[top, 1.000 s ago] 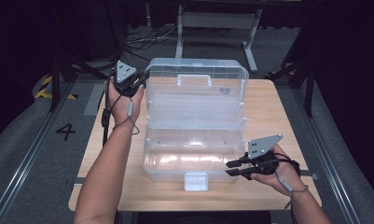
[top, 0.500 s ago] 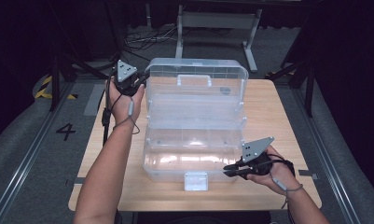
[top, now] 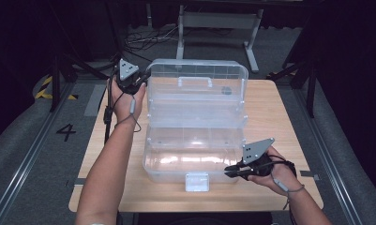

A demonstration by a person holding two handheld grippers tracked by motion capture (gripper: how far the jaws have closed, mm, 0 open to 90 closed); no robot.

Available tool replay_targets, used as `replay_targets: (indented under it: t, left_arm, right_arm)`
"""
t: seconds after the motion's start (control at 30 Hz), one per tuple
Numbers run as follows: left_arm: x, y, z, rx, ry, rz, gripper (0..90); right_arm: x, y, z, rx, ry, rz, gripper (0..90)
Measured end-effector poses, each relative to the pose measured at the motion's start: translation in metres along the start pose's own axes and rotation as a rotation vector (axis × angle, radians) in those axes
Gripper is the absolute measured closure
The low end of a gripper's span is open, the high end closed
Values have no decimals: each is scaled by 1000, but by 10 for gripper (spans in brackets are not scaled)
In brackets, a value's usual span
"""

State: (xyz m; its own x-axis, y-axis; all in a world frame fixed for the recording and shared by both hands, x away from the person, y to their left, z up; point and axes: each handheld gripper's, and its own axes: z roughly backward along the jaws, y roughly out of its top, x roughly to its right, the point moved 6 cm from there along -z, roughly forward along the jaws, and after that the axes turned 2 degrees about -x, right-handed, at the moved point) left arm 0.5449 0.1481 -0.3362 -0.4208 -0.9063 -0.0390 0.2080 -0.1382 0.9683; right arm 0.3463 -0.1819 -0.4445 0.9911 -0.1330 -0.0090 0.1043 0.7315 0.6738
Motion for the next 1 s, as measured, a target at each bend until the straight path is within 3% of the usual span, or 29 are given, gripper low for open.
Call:
replay_targets:
  t: [1.0]
  left_arm:
    - [-10, -10, -25, 28, -13, 20, 833]
  right_arm:
    - [1, 1, 0, -10, 7, -5, 825]
